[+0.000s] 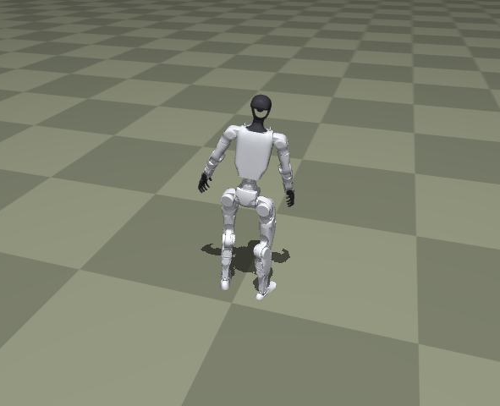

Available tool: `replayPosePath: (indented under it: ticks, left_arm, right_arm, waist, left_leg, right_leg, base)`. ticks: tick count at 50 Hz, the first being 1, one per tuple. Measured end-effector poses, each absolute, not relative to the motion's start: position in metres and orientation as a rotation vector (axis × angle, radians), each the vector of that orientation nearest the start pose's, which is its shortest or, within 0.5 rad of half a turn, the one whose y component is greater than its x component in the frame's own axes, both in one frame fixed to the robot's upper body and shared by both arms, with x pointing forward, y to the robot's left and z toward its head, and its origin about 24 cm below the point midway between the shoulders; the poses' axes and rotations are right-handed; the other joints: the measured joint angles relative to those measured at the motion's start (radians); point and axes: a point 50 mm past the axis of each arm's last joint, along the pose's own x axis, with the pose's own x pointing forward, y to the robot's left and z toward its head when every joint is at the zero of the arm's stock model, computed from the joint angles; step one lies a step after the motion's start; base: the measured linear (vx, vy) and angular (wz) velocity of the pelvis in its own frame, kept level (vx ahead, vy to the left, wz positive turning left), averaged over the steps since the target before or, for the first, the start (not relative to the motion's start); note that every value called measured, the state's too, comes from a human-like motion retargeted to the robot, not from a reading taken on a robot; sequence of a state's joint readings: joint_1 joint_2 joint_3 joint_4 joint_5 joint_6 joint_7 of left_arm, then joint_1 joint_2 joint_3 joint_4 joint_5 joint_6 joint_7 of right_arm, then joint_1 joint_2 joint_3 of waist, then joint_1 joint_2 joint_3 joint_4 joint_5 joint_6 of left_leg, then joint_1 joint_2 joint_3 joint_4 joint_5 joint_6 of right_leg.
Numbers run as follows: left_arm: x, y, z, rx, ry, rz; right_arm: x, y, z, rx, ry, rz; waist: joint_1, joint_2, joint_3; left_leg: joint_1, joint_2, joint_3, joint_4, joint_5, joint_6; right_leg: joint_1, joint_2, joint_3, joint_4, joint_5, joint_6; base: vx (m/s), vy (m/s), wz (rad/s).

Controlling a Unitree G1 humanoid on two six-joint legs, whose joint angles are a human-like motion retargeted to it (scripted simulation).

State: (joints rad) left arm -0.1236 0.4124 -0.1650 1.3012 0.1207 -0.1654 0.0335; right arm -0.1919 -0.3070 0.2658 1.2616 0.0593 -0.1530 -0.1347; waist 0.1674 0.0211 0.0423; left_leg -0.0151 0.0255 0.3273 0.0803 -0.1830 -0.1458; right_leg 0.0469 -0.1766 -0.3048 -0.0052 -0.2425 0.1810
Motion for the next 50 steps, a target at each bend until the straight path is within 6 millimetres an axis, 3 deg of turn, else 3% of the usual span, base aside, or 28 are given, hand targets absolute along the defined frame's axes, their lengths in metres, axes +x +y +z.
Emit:
replayPosePath:
  ticks: [4,9,14,18,22,26,35,43,50]
  left_arm:
    - [0.167,0.346,-0.087,0.729,0.953,0.094]
    - [0.192,0.417,-0.009,0.933,0.83,0.259]
    - [0.178,0.483,0.081,1.097,0.737,0.531]
    - [0.161,0.516,0.152,1.157,0.65,0.78]
    - [0.151,0.529,0.208,1.183,0.551,0.959]
    - [0.14,0.534,0.251,1.274,0.509,1.044]
    - [0.092,0.536,0.332,1.451,0.523,1.246]
    - [0.076,0.532,0.357,1.4,0.444,1.329]
    - [0.102,0.529,0.351,1.378,0.417,1.252]
  right_arm:
    - [0.169,-0.283,-0.119,-0.431,0.937,-0.173]
    - [0.168,-0.345,-0.087,-0.441,0.884,-0.379]
    - [0.165,-0.412,-0.034,-0.551,0.774,-0.608]
    - [0.154,-0.46,0.016,-0.609,0.699,-0.792]
    - [0.132,-0.501,0.069,-0.605,0.636,-0.988]
    - [0.111,-0.527,0.119,-0.602,0.575,-1.144]
    - [0.101,-0.546,0.206,-0.641,0.412,-1.311]
    - [0.122,-0.542,0.258,-0.773,0.349,-1.258]
    - [0.137,-0.535,0.289,-0.846,0.311,-1.223]
  waist:
    - [0.012,-0.047,0.019]
    - [-0.029,-0.104,0.039]
    - [-0.111,-0.134,0.042]
    - [-0.134,-0.144,0.039]
    - [-0.11,-0.139,0.04]
    - [-0.086,-0.115,0.047]
    - [-0.063,0.084,0.043]
    - [-0.065,0.26,0.048]
    - [-0.093,0.356,0.061]
  left_leg:
    - [-0.003,0.0,-0.007,-0.008,0.0,0.001]
    - [-0.015,0.029,-0.032,-0.013,0.011,-0.016]
    - [-0.013,0.109,-0.042,-0.016,0.027,-0.024]
    - [-0.01,0.186,-0.025,-0.01,0.025,-0.019]
    - [-0.01,0.262,0.016,0.011,0.011,-0.028]
    - [-0.014,0.339,0.047,0.038,-0.003,-0.043]
    - [-0.06,0.69,0.048,0.102,0.028,-0.115]
    - [-0.045,0.866,0.039,0.169,0.046,-0.116]
    - [-0.006,0.898,0.044,0.164,0.054,-0.114]
  right_leg:
    - [0.0,0.001,-0.013,-0.006,0.006,-0.003]
    - [-0.002,0.034,-0.039,-0.009,0.046,-0.02]
    - [-0.031,0.099,0.088,0.024,0.146,-0.029]
    - [-0.072,0.084,0.171,0.051,0.204,-0.01]
    - [-0.119,-0.036,0.013,0.041,0.284,0.012]
    - [-0.174,-0.16,-0.095,-0.015,0.392,0.06]
    - [-0.333,-0.242,-0.033,-0.079,0.485,0.081]
    - [-0.369,-0.417,-0.128,-0.065,0.537,0.081]
    - [-0.399,-0.553,-0.131,-0.045,0.53,0.081]
  base:
    - [-0.01,0.12,0.08]
    - [-0.01,0.12,0.19]
    - [-0.02,0.09,0.01]
    - [0.0,0.09,-0.37]
    - [0.01,0.09,-0.66]
    - [0.0,0.06,-0.58]
    - [-0.03,-0.07,-0.49]
    - [0.0,0.01,-0.12]
    - [0.0,0.0,0.0]
